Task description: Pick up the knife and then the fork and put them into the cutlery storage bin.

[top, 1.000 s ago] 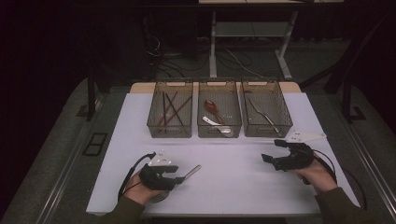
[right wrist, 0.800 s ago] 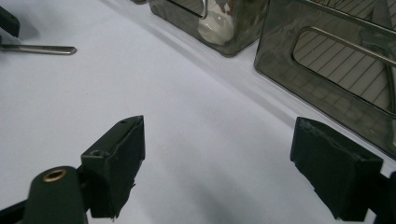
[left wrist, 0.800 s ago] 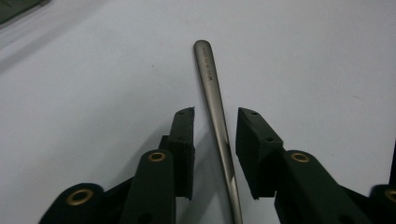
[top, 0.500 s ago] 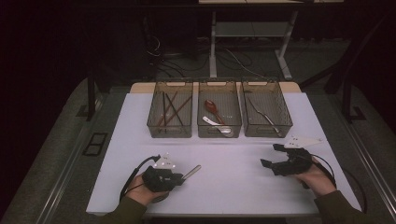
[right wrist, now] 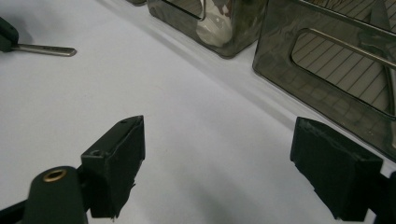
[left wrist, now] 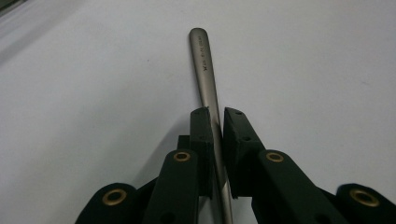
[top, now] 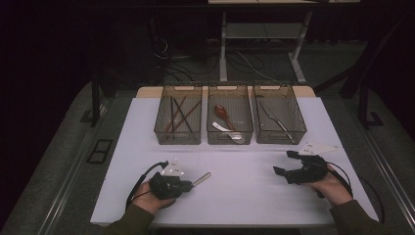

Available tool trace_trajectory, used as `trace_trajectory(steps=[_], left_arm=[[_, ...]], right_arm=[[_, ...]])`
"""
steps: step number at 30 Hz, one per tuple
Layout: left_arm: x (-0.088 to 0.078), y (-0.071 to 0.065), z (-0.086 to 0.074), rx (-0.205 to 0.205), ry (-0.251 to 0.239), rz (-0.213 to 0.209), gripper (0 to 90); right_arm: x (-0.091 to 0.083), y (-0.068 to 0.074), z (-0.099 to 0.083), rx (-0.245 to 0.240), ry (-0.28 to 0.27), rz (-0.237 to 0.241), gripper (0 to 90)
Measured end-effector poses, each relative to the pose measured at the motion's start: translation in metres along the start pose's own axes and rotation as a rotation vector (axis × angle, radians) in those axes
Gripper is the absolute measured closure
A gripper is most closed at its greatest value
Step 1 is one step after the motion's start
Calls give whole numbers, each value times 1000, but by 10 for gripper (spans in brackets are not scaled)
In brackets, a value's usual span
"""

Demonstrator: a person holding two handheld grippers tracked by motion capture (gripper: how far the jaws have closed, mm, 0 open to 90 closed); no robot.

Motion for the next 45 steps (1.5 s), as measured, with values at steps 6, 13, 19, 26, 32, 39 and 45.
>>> trace_trajectory(steps=[6,13,19,26,32,39,45], left_arm=[[-5,3,-3,23,11,6,805],[-13,2,-12,23,10,59,683],[-13,3,-12,22,18,51,831],[-12,6,-8,32,17,16,838],[-12,4,-1,57,5,-16,838],[-13,3,11,84,-38,-58,838],[-12,0,23,112,-68,-93,838]], right_arm=[[-1,-1,0,5,-1,-2,177],[-1,-1,-1,6,0,-5,178],[-1,0,0,6,-2,-6,178],[0,0,0,-1,0,2,177],[1,0,0,2,0,23,150],[3,2,1,-8,-10,61,149],[3,2,5,-10,-26,127,151]])
Point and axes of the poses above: each handheld gripper's, and its own axes: x roughly forward along the jaws, z roughly out of its top, y roughly to its left, the point moved 2 cm from there along x, roughly forward along the jaws, and after that the axes turned 7 degrees about -x, right-handed, at the moved point
